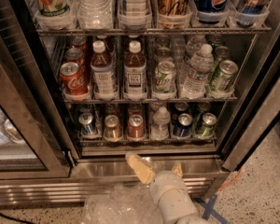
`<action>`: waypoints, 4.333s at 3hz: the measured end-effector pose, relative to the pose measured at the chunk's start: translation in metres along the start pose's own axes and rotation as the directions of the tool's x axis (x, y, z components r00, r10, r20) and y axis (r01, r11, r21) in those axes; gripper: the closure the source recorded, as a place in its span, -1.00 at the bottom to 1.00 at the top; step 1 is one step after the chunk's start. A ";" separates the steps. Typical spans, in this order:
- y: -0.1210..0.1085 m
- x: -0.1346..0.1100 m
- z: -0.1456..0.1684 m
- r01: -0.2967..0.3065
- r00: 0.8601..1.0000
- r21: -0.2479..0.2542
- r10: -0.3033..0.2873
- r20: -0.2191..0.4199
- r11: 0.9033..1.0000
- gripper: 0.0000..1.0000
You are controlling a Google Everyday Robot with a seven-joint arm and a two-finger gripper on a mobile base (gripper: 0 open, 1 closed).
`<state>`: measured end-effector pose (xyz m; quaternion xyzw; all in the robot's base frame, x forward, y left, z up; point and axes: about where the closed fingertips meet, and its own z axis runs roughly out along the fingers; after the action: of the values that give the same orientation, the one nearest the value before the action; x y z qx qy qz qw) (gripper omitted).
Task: Pick green can from bottom shelf of fridge
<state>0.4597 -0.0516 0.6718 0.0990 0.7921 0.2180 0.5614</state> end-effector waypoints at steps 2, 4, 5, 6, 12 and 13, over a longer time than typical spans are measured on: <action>-0.084 -0.028 -0.007 -0.033 0.993 0.266 0.002 0.118 0.963 -1.00; -0.100 -0.030 -0.001 -0.047 0.987 0.292 -0.002 0.163 0.955 -1.00; -0.137 -0.043 0.002 -0.029 0.973 0.316 -0.046 0.227 0.948 -1.00; -0.156 -0.061 0.012 0.045 0.954 0.290 -0.127 0.272 0.956 -1.00; -0.167 -0.036 0.049 0.160 0.974 0.135 -0.178 0.141 0.978 -0.80; -0.185 -0.038 0.068 0.236 0.953 0.174 -0.262 0.150 0.956 -0.74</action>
Offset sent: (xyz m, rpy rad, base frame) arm 0.0093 -0.0555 -0.0124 -0.0358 0.0154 -0.1759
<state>0.5527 -0.2146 0.6013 0.0595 0.7614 0.0742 0.6412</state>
